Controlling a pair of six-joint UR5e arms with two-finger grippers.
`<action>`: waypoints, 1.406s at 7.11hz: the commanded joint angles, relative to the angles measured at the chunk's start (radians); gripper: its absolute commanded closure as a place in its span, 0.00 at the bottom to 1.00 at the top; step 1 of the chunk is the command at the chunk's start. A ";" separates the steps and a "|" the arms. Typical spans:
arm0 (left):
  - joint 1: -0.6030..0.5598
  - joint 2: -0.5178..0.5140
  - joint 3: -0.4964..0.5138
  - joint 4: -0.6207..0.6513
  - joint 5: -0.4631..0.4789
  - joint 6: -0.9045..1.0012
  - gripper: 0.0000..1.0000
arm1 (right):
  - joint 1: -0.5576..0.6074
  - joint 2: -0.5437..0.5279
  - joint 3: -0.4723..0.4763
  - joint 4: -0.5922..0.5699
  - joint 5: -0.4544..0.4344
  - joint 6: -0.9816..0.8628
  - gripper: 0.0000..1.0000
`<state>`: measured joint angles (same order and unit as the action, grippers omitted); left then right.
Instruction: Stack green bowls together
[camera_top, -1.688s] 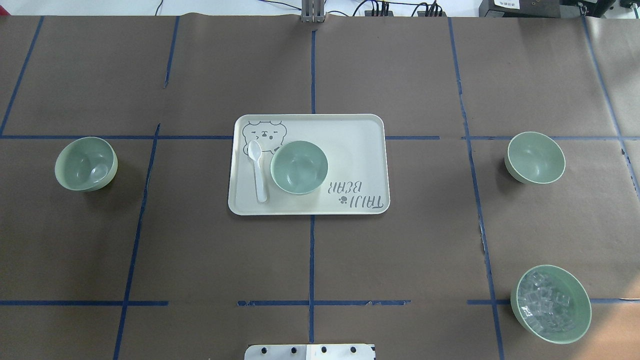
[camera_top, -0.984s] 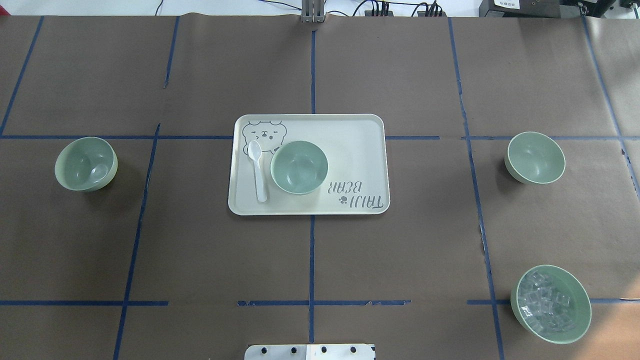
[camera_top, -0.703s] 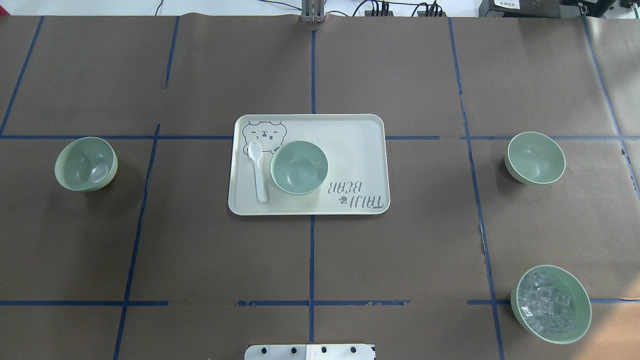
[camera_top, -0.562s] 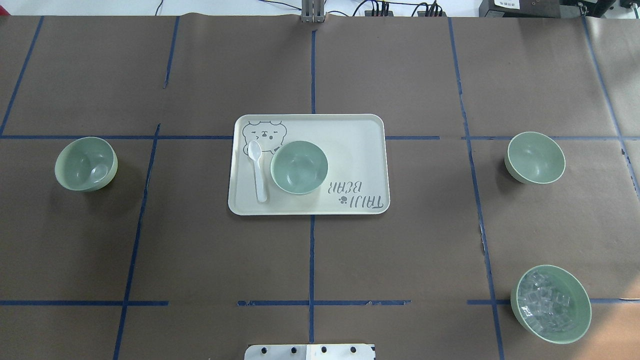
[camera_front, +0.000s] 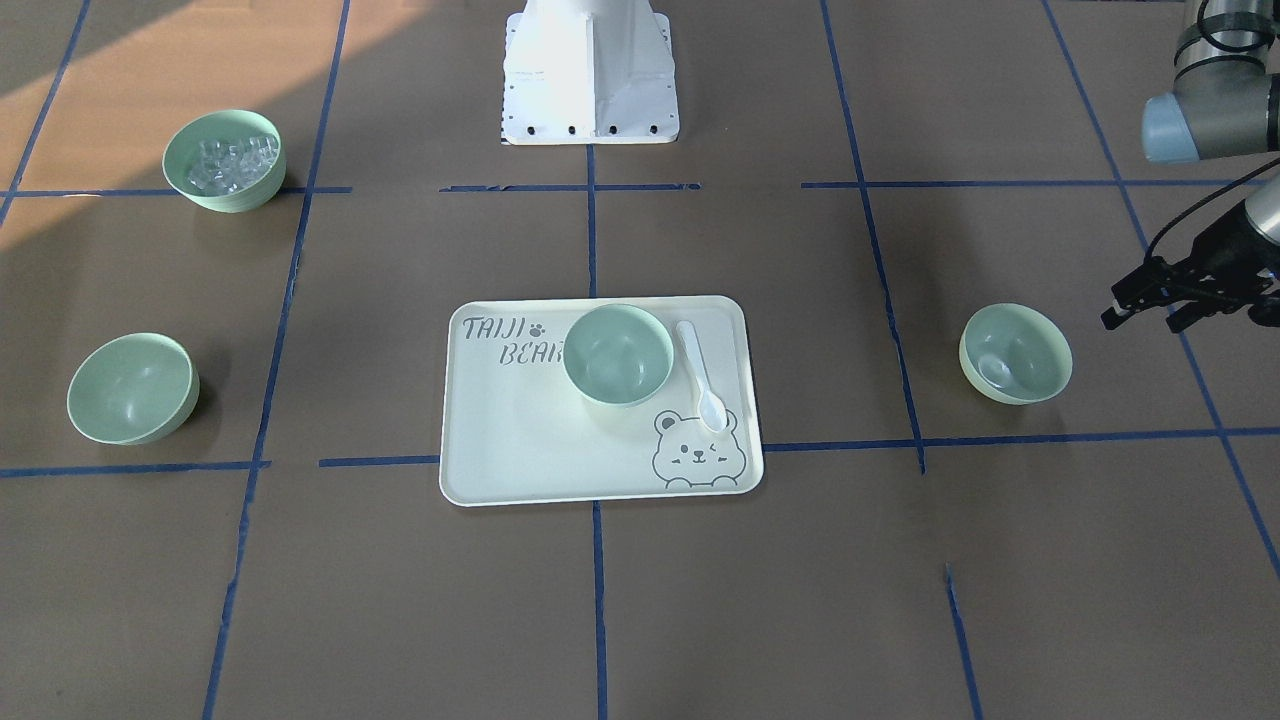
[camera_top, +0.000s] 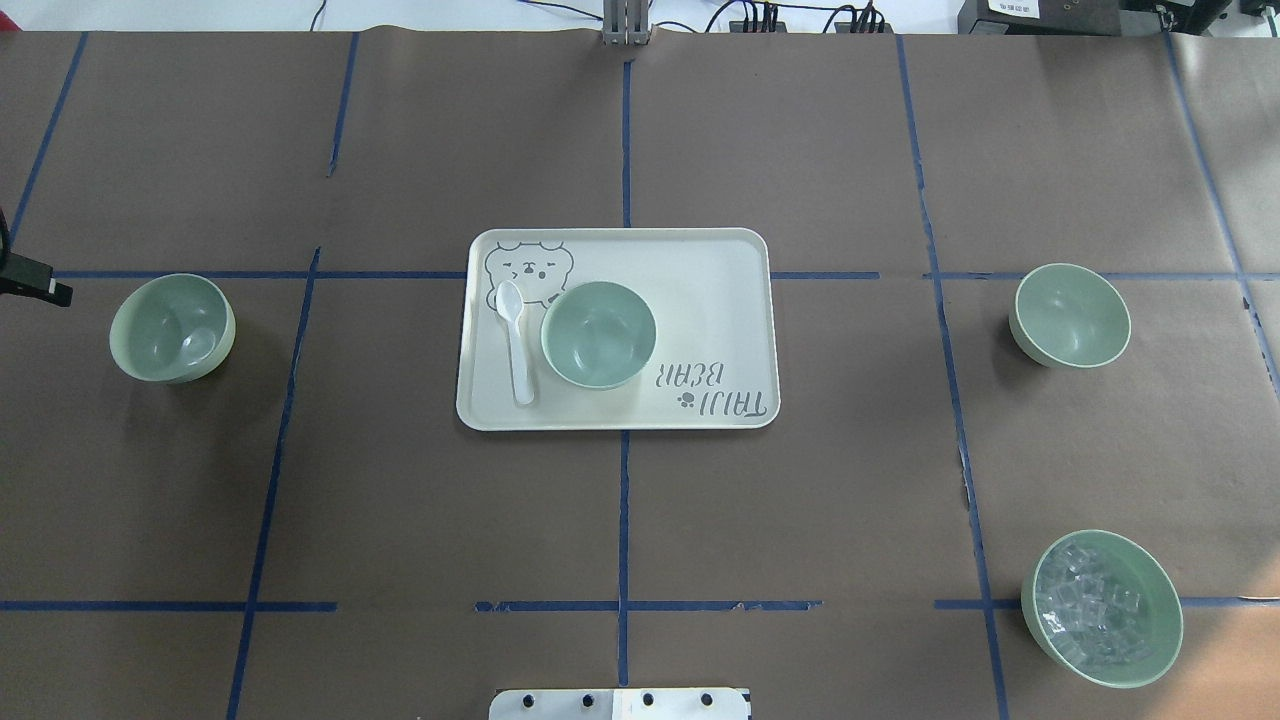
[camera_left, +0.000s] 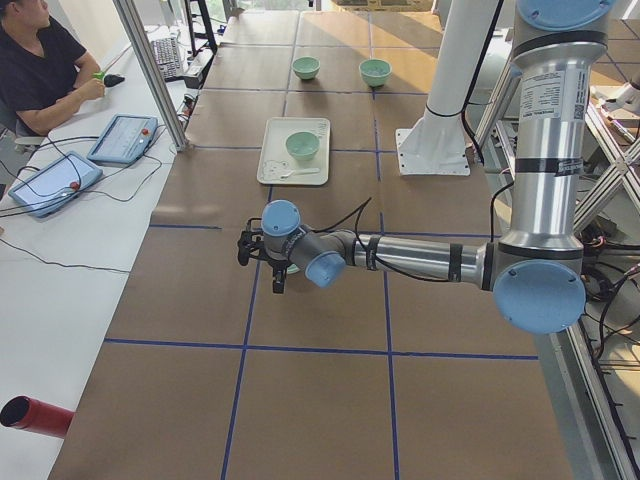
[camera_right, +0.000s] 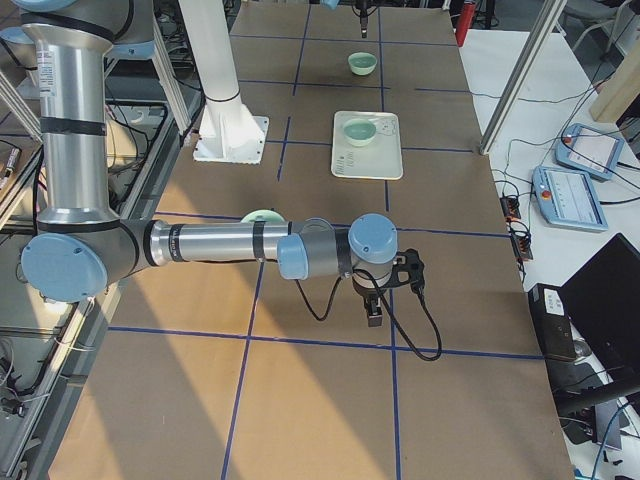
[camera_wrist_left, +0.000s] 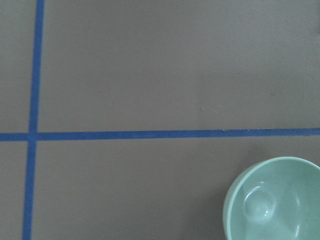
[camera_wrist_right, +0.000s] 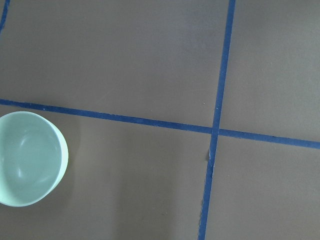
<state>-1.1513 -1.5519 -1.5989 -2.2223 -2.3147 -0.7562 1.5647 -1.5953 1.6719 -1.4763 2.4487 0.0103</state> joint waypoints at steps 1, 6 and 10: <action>0.094 0.007 0.013 -0.074 0.096 -0.101 0.00 | -0.003 0.003 0.008 0.005 0.003 0.033 0.00; 0.185 -0.008 0.085 -0.180 0.182 -0.213 0.64 | -0.132 0.006 0.019 0.207 0.003 0.413 0.00; 0.180 -0.005 -0.001 -0.148 0.137 -0.235 1.00 | -0.183 0.021 0.014 0.245 -0.008 0.467 0.00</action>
<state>-0.9686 -1.5583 -1.5595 -2.3915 -2.1497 -0.9797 1.3931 -1.5824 1.6882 -1.2341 2.4433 0.4718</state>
